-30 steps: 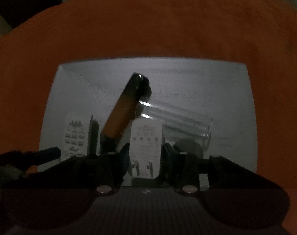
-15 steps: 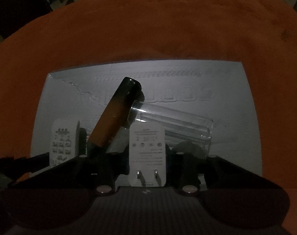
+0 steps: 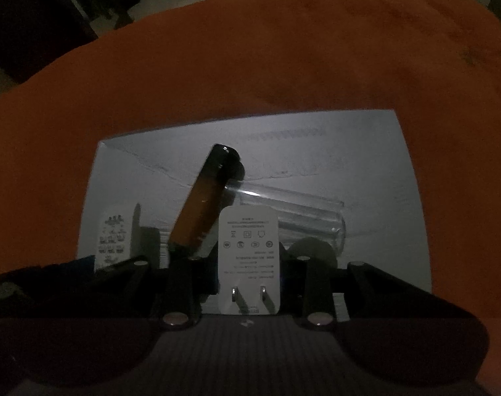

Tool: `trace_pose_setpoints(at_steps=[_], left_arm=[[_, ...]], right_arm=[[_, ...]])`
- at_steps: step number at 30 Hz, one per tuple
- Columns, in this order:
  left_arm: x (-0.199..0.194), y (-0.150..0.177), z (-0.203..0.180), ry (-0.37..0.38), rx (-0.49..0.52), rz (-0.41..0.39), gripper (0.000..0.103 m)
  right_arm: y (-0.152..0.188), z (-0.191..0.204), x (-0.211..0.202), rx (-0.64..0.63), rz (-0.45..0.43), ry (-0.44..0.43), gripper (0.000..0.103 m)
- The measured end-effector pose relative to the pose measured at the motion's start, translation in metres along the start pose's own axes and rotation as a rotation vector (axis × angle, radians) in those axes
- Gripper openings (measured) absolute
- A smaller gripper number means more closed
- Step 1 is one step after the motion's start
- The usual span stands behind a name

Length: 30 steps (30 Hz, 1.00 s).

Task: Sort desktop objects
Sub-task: 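Lift the remote with the left gripper while the right gripper lifts the charger toward the box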

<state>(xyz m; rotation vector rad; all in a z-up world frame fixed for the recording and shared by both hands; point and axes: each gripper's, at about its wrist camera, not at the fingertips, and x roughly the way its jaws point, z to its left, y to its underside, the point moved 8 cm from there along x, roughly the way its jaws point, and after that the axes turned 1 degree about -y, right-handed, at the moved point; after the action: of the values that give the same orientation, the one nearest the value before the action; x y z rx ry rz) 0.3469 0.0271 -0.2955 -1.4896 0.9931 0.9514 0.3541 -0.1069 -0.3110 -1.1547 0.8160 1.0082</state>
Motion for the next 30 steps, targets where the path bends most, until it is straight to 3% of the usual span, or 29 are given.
trace_pose_setpoints(at_steps=[10,14,20,25,30], left_arm=[[-0.039,-0.01,0.028,0.046,-0.043,-0.045,0.04],[-0.063,-0.022,0.033,0.036,0.007,-0.105,0.04],[-0.093,-0.021,0.029,0.077,0.065,-0.134,0.04],[-0.121,0.004,0.011,0.165,0.117,-0.179,0.04],[-0.146,0.04,-0.003,0.234,0.168,-0.169,0.04]], right_arm=[[-0.002,0.009,-0.036,-0.064,-0.036,-0.057,0.032],[0.0,0.008,-0.051,-0.062,-0.047,-0.076,0.032],[0.001,0.005,-0.097,-0.118,-0.081,-0.08,0.032],[0.032,-0.001,-0.139,-0.174,-0.061,-0.107,0.032],[0.078,-0.007,-0.165,-0.283,0.0,-0.094,0.032]])
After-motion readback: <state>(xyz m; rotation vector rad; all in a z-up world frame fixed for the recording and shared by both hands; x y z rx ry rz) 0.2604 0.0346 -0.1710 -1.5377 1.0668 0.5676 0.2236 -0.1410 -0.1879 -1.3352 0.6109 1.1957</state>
